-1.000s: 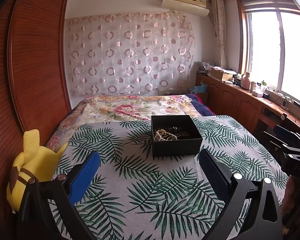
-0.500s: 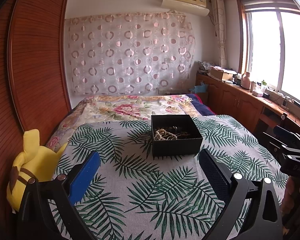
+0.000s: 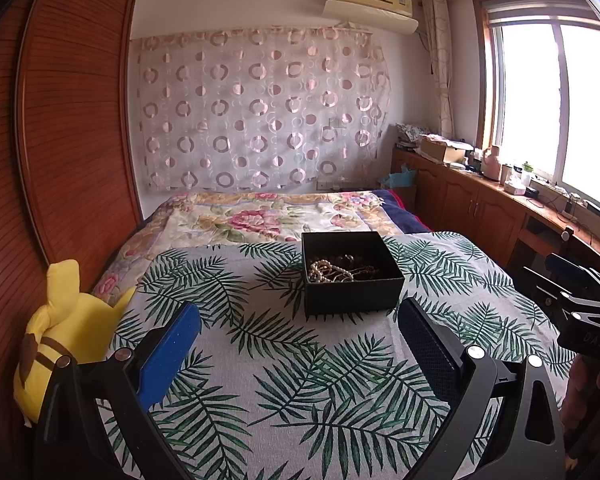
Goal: Organize jewelry
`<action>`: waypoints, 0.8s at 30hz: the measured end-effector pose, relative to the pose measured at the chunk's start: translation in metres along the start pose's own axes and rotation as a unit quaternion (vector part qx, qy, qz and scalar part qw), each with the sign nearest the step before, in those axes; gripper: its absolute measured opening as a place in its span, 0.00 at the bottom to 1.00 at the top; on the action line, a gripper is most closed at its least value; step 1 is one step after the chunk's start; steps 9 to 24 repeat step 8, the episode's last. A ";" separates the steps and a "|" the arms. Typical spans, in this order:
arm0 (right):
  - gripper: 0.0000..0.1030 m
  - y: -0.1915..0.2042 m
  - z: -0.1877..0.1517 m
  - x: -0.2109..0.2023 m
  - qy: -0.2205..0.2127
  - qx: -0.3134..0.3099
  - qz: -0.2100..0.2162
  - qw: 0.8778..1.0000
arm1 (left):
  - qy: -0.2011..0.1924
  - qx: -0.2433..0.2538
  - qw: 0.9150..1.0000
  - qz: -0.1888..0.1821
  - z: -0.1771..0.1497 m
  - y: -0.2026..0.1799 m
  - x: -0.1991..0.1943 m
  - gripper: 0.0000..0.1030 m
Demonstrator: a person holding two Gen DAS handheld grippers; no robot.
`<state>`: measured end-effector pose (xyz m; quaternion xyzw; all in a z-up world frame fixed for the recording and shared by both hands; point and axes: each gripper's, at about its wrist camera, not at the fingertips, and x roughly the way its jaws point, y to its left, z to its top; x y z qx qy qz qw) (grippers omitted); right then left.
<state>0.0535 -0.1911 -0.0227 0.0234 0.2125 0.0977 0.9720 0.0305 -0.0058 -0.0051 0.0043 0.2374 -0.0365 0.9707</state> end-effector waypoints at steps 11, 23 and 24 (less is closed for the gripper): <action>0.98 -0.001 0.001 0.000 -0.001 0.000 0.000 1.000 | 0.000 0.000 1.000 -0.001 0.001 0.001 -0.001 0.93; 0.98 -0.001 0.001 0.000 -0.001 0.000 0.000 1.000 | 0.000 0.000 1.000 -0.001 0.001 0.001 -0.001 0.93; 0.98 -0.001 0.001 0.000 -0.001 0.000 0.000 1.000 | 0.000 0.000 1.000 -0.001 0.001 0.001 -0.001 0.93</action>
